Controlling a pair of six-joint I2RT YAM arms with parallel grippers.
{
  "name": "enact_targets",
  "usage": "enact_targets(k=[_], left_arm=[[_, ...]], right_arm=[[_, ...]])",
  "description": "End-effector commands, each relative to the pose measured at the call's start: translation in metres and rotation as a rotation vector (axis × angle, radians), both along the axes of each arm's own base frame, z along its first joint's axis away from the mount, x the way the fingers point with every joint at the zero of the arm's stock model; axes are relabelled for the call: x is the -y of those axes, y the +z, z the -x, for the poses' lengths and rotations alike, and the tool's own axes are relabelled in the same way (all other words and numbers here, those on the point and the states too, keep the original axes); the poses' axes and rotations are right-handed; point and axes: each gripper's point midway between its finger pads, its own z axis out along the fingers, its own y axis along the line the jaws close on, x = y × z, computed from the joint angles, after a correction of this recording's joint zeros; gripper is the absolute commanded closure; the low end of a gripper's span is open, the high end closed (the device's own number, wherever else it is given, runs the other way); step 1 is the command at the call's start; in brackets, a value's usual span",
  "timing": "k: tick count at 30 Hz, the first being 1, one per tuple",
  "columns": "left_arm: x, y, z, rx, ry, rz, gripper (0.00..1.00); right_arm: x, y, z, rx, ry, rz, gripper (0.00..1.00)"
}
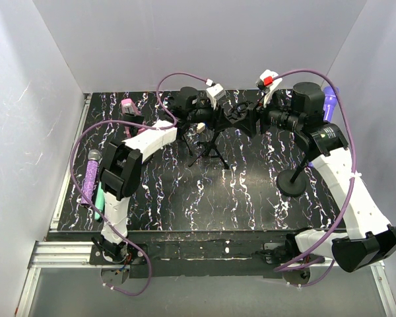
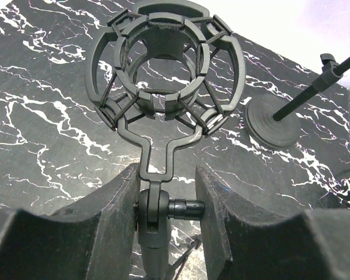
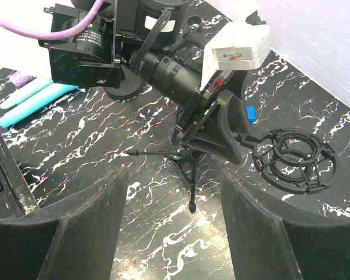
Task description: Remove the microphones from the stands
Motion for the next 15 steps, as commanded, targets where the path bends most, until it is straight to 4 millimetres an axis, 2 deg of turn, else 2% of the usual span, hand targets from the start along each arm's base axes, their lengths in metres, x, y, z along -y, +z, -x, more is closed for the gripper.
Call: enact_targets(k=[1, 6, 11, 15], left_arm=[[-0.005, 0.050, 0.015, 0.099, -0.023, 0.065, 1.00], [-0.009, 0.068, 0.023, 0.154, -0.022, 0.103, 1.00], [-0.005, 0.088, 0.012, 0.236, 0.004, 0.151, 1.00], [0.001, 0.093, -0.003, 0.280, 0.020, 0.173, 1.00]], right_arm=[[0.001, 0.023, -0.003, 0.080, -0.008, -0.010, 0.30], [-0.001, 0.028, -0.009, 0.087, -0.008, -0.013, 0.29], [-0.002, 0.034, -0.014, 0.095, -0.008, -0.002, 0.29], [-0.001, 0.037, -0.014, 0.101, -0.007, 0.009, 0.29]])
